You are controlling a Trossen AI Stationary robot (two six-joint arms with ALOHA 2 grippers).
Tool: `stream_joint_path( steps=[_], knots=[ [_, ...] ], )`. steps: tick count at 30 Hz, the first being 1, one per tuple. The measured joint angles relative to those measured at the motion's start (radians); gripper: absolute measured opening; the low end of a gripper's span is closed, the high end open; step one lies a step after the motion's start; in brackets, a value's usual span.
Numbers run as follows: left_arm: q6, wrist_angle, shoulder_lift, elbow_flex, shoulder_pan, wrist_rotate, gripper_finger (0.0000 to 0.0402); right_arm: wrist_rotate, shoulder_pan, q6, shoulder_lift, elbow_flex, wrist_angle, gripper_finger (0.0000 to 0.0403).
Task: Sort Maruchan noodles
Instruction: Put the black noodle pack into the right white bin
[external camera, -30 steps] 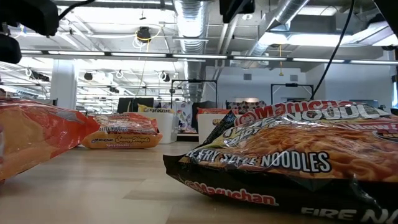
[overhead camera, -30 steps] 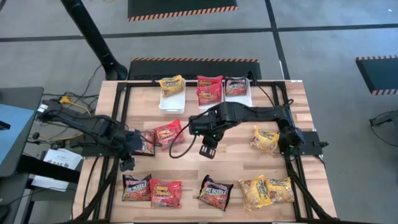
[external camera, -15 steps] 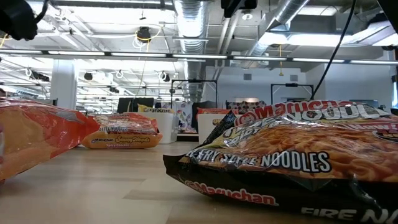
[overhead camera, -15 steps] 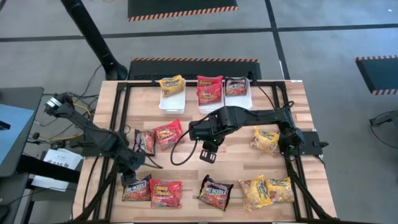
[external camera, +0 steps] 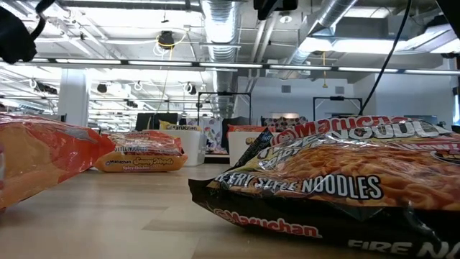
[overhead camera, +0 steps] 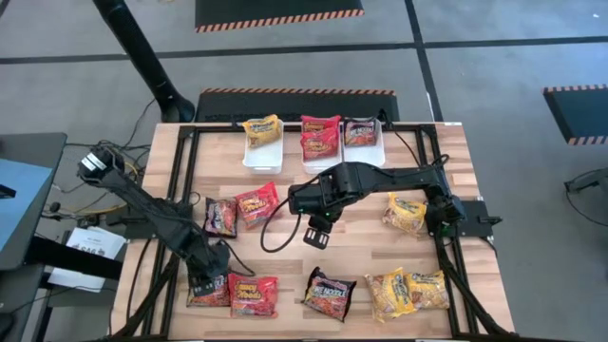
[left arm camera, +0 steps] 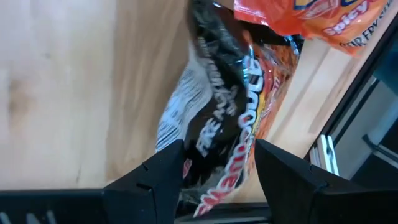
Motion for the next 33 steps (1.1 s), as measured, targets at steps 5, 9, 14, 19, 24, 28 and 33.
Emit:
stream_joint_path(
  steps=[5, 9, 14, 19, 24, 28, 33],
  knots=[
    [0.001, 0.047, 0.069, 0.0, -0.014, -0.013, 0.0183, 0.0, 0.0, 0.001, 0.0, 0.0, 0.02, 0.0113],
    [0.001, 0.063, 0.125, 0.0, -0.014, 0.001, 0.0181, 0.0, 0.0, 0.001, 0.0, 0.0, 0.021, 0.0113],
    [0.033, 0.07, 0.157, 0.003, -0.015, 0.056, 0.0146, 0.0, 0.0, 0.001, 0.0, 0.0, 0.021, 0.0113],
    [0.042, 0.093, 0.156, 0.003, -0.015, 0.062, 0.0073, 0.0, 0.0, 0.0, 0.0, 0.0, 0.021, 0.0113],
    [0.047, 0.106, 0.157, 0.002, -0.015, 0.052, 0.0007, -0.001, 0.0, 0.0, 0.0, 0.0, 0.022, 0.0113],
    [0.068, 0.106, 0.155, 0.002, -0.014, 0.054, 0.0002, -0.002, 0.0, -0.002, 0.0, 0.0, 0.022, 0.0113],
    [0.07, 0.086, 0.112, 0.0, -0.008, 0.038, 0.0, -0.002, 0.0, -0.024, 0.0, 0.0, 0.023, 0.0113]
  ],
)
